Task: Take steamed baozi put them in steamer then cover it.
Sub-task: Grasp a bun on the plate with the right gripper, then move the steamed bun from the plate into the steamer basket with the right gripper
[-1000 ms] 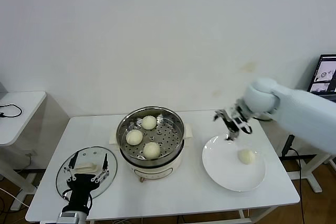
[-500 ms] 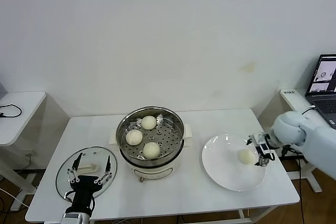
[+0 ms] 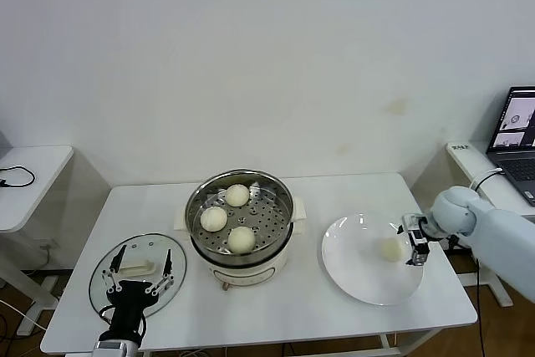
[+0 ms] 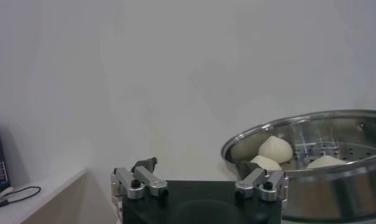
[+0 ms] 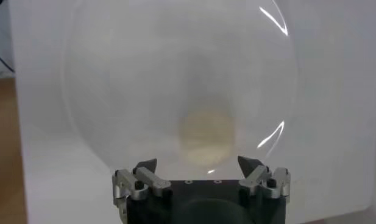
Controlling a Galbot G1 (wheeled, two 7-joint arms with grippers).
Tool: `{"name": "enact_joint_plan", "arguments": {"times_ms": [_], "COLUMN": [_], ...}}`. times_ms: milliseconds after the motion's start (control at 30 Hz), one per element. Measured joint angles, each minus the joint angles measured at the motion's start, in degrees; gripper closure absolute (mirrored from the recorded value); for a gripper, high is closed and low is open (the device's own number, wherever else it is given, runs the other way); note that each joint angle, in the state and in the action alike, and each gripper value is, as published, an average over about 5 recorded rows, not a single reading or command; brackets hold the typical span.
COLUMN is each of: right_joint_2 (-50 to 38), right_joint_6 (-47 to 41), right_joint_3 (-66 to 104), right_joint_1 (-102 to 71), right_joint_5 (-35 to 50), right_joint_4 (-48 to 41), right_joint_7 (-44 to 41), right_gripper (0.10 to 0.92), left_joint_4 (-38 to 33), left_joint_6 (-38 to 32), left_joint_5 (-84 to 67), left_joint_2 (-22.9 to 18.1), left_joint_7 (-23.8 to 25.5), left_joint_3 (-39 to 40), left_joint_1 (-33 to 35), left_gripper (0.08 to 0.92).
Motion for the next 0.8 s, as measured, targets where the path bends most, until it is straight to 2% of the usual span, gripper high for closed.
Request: {"name": "enact_joint_plan", "arguments": {"times_ms": [233,600,800], "right_joint_2": [3.8,6.5,6.4], "right_joint_6": [0.1,-0.2,-0.7], "right_joint_3": [0.8,1.8,0.9], "right_joint_1": [-0.8,-0.8,0.5], "right_joint_5": [-1.1,-1.8,-0.9], "right_joint_4": [-4.3,-7.3,-7.1], "right_joint_7": [0.1,-0.4,-1.5], "right_gripper": [0.222,0.378,0.398], "left_joint_4": [0.0,0.1,0.1], "left_joint_6": [0.0,0.0,0.0], "left_joint_5": [0.0,0.0,0.0], "left_joint_2": [-0.2,-0.3,-0.3], "left_joint_7": [0.0,-0.1,-0.1], "left_joint_3": [-0.2,-0.5,-0.5], "left_joint_1": [0.1,0.3,0.2], "left_gripper": [0.177,0.177,0.177]}}
